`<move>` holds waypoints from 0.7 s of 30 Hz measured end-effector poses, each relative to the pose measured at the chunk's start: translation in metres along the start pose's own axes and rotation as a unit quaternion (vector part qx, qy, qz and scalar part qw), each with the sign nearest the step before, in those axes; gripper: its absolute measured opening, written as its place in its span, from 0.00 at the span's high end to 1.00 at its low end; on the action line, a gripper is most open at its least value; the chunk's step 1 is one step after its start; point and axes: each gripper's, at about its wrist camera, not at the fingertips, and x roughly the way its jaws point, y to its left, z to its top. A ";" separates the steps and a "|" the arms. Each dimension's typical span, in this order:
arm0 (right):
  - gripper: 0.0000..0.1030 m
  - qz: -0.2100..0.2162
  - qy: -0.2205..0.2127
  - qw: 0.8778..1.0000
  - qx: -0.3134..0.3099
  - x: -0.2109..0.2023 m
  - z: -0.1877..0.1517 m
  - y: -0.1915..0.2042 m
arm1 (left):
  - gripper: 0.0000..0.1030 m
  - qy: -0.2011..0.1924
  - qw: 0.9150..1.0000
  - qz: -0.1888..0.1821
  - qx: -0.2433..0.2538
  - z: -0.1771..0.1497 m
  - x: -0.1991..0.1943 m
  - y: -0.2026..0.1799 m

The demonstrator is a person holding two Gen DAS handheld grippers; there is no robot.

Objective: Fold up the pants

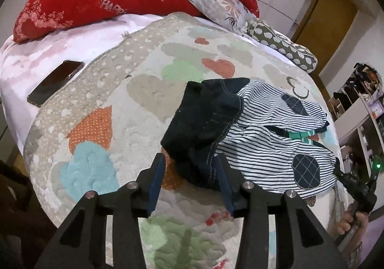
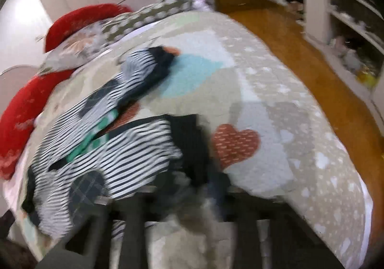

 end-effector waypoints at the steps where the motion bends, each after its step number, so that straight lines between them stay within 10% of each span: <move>1: 0.82 -0.006 -0.003 1.000 0.000 -0.003 0.001 -0.002 | 0.59 0.002 1.000 0.002 0.001 -0.001 0.001 -0.002; 7: 0.82 -0.099 0.012 0.995 -0.001 -0.009 -0.006 -0.032 | 0.59 0.022 1.000 0.002 0.015 -0.003 0.016 -0.015; 11: 0.80 -0.069 -0.009 0.998 -0.004 -0.029 -0.003 -0.038 | 0.51 0.027 0.999 -0.009 0.028 0.011 0.021 -0.024; 15: 0.27 -0.049 -0.083 0.995 -0.021 -0.051 0.006 -0.032 | 0.44 0.031 0.999 -0.008 0.039 0.043 0.037 -0.032; 21: 0.27 -0.004 -0.020 0.998 -0.054 -0.024 0.034 -0.021 | 0.39 0.078 0.993 -0.016 0.088 0.093 0.088 -0.047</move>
